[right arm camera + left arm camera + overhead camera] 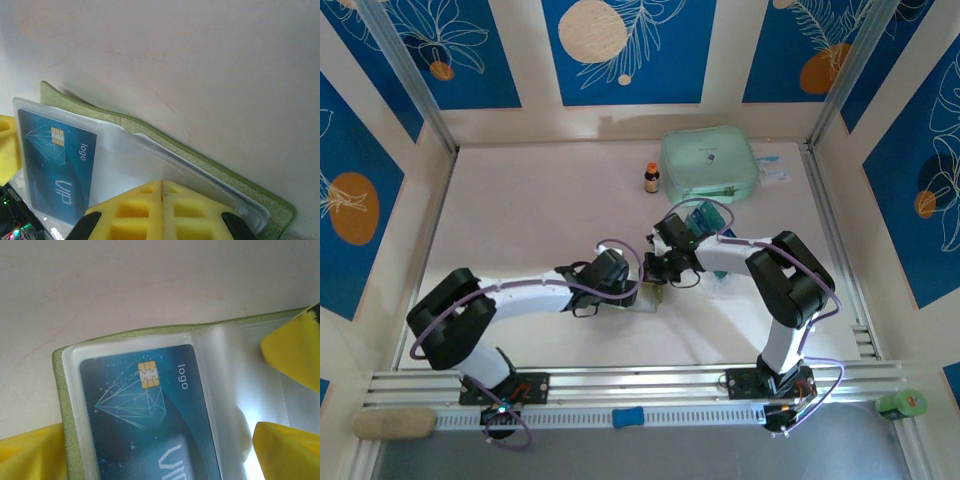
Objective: Put the credit cards into the card holder
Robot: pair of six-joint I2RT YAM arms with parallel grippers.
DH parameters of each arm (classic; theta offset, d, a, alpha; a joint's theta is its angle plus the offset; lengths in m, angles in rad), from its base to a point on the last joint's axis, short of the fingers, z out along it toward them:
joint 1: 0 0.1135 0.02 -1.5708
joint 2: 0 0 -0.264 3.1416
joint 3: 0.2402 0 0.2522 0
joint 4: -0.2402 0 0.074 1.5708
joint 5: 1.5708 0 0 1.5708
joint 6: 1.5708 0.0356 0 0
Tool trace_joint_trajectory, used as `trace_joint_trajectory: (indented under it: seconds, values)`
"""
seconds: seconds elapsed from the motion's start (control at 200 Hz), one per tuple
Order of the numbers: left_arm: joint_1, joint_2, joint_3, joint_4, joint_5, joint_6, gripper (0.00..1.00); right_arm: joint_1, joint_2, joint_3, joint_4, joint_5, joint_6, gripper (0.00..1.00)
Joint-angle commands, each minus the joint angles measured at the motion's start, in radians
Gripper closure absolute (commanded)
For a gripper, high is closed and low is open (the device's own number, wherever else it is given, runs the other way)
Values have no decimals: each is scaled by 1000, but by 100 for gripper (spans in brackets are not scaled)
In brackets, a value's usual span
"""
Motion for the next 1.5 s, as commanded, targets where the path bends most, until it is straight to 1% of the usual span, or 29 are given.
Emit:
trace_joint_trajectory:
  seconds: [0.0, 0.035, 0.085, 0.195, 0.275, 0.45, 0.805, 1.05, 1.275, 1.495]
  values:
    - [-15, 5, -25, 6, -3, 5, 12, -1, -27, 21, -17, -24, 14, 100]
    - [-15, 4, -31, 11, -1, 1, 13, -4, -38, 20, -19, -23, 12, 100]
    - [-15, 0, -39, 20, 0, -4, 14, -8, -61, 12, -21, -15, 15, 97]
    - [-16, -11, -51, 35, -1, -10, 16, -21, -101, -5, -20, -4, 25, 84]
    - [-15, -19, -56, 39, -3, -13, 16, -24, -113, -15, -18, 3, 32, 78]
    - [-15, -31, -64, 43, -6, -14, 17, -24, -94, -28, -1, -3, 48, 70]
    - [-15, -49, -72, 47, -13, -15, 16, -13, -30, -47, 51, -33, 93, 68]
    - [-16, -49, -77, 54, -13, -16, 17, -7, -21, -47, 58, -34, 97, 63]
    - [-15, -48, -84, 61, -13, -18, 21, -6, -19, -45, 58, -38, 99, 62]
    - [-15, -50, -85, 64, -13, -18, 22, -6, -19, -48, 56, -44, 102, 62]
